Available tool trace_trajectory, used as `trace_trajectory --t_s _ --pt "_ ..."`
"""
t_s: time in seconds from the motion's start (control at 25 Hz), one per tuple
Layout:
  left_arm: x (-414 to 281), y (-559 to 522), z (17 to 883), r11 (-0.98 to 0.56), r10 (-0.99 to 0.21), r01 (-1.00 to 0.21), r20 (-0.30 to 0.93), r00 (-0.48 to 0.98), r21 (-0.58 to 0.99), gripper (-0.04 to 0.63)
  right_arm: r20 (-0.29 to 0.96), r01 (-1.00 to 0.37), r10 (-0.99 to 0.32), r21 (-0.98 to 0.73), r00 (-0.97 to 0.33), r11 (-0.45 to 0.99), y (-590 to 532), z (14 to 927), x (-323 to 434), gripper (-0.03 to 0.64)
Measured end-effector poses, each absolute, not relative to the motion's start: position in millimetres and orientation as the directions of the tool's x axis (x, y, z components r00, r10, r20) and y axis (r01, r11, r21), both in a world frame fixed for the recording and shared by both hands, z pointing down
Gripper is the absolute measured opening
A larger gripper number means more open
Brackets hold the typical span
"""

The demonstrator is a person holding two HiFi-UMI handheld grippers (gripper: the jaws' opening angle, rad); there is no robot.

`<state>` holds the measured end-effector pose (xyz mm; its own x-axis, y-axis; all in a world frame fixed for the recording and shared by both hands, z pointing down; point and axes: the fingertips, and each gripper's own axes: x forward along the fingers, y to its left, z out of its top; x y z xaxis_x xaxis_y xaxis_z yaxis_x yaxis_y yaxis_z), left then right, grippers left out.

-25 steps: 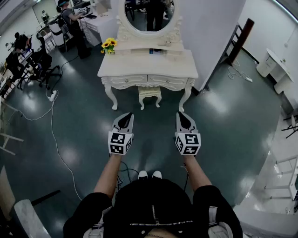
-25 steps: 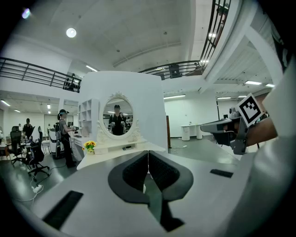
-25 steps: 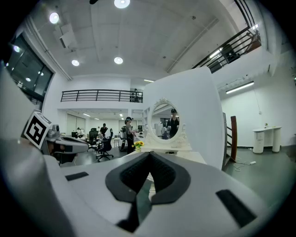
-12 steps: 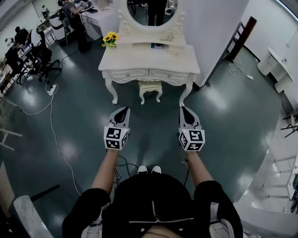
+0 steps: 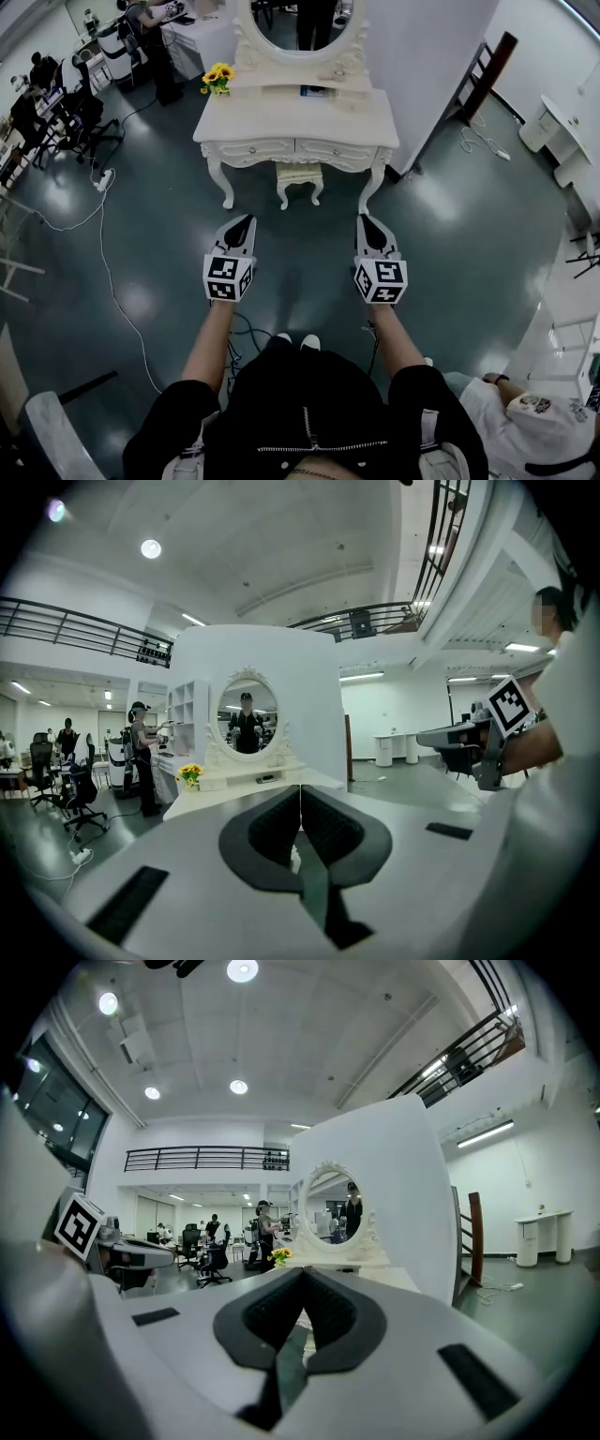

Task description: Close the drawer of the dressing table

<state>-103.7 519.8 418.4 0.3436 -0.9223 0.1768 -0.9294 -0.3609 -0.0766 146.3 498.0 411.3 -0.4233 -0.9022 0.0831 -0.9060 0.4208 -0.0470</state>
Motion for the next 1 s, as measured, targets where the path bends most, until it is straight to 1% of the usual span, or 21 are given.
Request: trace_trajectory --t_s 0.28,0.48,0.68,1.0 --pt "-93.2 516.4 423.2 -0.346 -0.927 -0.936 0.177 0.331 -0.062 0.021 0.100 -0.897 -0.892 -0.066 -0.442 0.437 487.7 420.7 152.6 0.006" --pt "-96.2 492.6 426.0 -0.343 -0.928 -0.938 0.173 0.329 -0.057 0.021 0.099 -0.895 -0.890 -0.065 -0.445 0.441 466.1 422.4 149.9 0.006" --pt "-104.5 442.8 426.7 -0.358 -0.924 -0.931 0.164 0.344 -0.064 0.021 0.101 -0.899 -0.893 -0.059 -0.438 0.434 422.8 423.3 137.9 0.006" --pt "-132.6 330.4 421.9 -0.403 -0.907 -0.913 0.160 0.389 -0.064 0.021 0.109 -0.918 -0.912 -0.053 -0.395 0.392 323.4 418.2 108.0 0.006"
